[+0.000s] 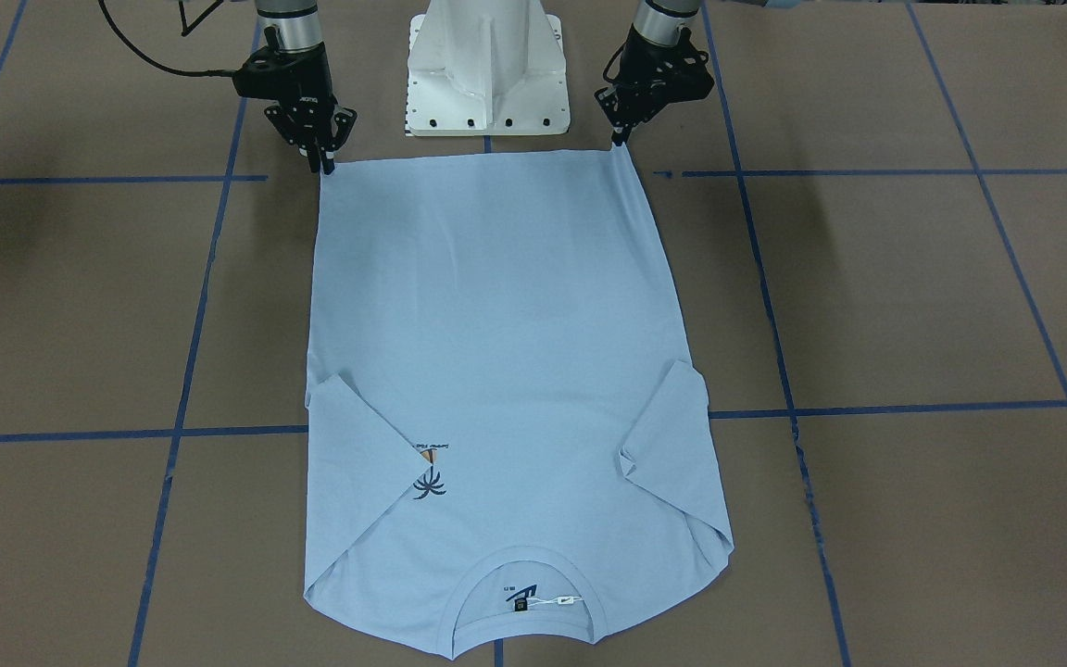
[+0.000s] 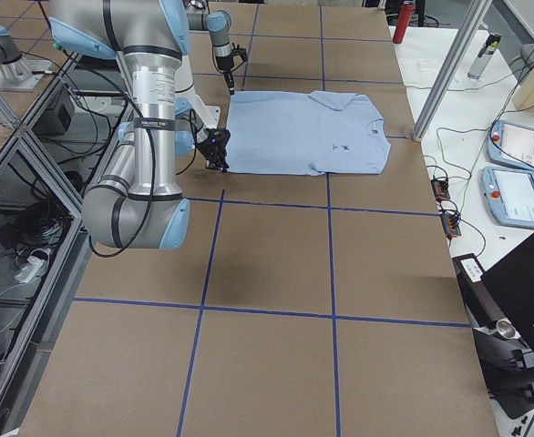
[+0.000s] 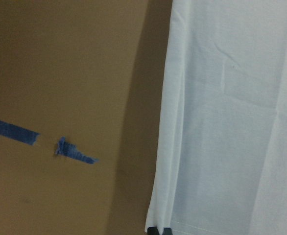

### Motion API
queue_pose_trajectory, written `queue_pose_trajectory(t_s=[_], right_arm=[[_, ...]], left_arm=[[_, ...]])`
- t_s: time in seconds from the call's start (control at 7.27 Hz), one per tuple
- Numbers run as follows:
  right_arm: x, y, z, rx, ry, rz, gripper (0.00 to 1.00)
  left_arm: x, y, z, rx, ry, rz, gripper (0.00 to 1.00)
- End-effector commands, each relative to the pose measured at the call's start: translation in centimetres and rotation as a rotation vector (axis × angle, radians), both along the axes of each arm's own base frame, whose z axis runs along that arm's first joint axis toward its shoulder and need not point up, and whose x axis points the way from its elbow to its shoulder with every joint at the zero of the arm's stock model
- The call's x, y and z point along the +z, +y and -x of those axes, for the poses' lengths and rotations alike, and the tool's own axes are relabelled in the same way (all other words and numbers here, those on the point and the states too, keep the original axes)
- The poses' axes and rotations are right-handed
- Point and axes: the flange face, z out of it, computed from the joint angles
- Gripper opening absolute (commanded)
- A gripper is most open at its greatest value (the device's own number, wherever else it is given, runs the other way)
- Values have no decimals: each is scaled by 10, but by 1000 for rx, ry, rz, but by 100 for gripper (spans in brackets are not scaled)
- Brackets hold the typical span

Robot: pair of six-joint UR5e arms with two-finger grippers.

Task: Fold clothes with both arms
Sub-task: 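Close both grippers on the hem corners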

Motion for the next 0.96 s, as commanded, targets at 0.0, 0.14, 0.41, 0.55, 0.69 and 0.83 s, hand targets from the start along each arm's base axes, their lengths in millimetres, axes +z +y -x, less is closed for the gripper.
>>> queue_pose_trajectory(t_s=[0.0,0.14,0.41,0.55,0.69,0.83], right_arm=[[0,1,1,5,-2,0,0],[-4,0,1,7,-11,2,0],[-48,-5,-36,-3,-29,10,0],[-94,-5,-76,-38,-33,50,0],[-132,-4,-121,-65,-45,76,0],[-168,-9,-158,-83,-81,110,0]], left_arm=[[-1,0,0,2,2,-2,0],[-1,0,0,2,2,-2,0],[-47,-5,32,6,83,-10,0],[-84,1,69,77,92,-8,0],[-118,0,115,108,119,13,0],[-141,-4,156,114,152,27,0]])
